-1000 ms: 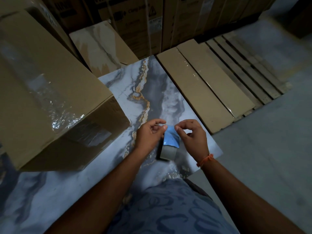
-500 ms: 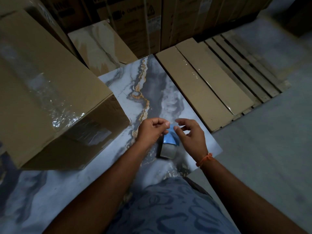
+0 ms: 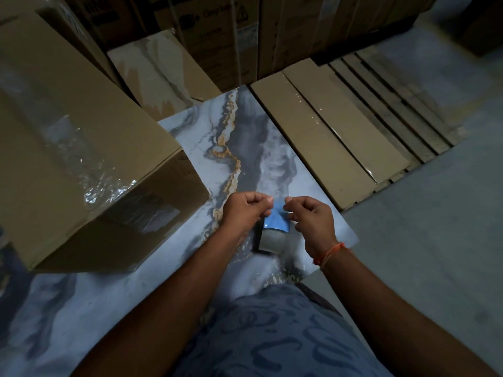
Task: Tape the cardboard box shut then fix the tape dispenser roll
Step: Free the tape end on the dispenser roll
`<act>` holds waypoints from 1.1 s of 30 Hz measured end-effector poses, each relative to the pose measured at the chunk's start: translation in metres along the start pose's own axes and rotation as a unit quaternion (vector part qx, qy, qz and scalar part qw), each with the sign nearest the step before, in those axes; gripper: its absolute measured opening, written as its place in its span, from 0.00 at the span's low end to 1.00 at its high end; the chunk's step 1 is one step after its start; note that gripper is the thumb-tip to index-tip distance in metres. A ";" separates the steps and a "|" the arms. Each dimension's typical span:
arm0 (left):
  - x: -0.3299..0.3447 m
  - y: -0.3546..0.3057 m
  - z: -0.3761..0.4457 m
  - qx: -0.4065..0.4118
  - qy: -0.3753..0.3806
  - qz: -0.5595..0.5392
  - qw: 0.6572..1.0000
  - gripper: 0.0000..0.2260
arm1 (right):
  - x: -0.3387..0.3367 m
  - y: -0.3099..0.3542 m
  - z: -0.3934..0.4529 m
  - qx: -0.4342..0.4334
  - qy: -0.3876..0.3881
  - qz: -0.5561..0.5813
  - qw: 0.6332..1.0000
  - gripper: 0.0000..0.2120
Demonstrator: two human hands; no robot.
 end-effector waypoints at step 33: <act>0.013 0.005 -0.011 -0.144 -0.039 -0.039 0.988 0.14 | 0.008 -0.009 -0.005 -0.019 -0.061 -0.158 0.985 0.11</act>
Point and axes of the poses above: each hand's wrist, its own z-axis towards the middle knuckle, its own x-axis out of the palm, y = z × x, the point moved 2 cm from there along z, towards the middle knuckle, and after that the axes turned 4 degrees about y, right-handed, at the moved point
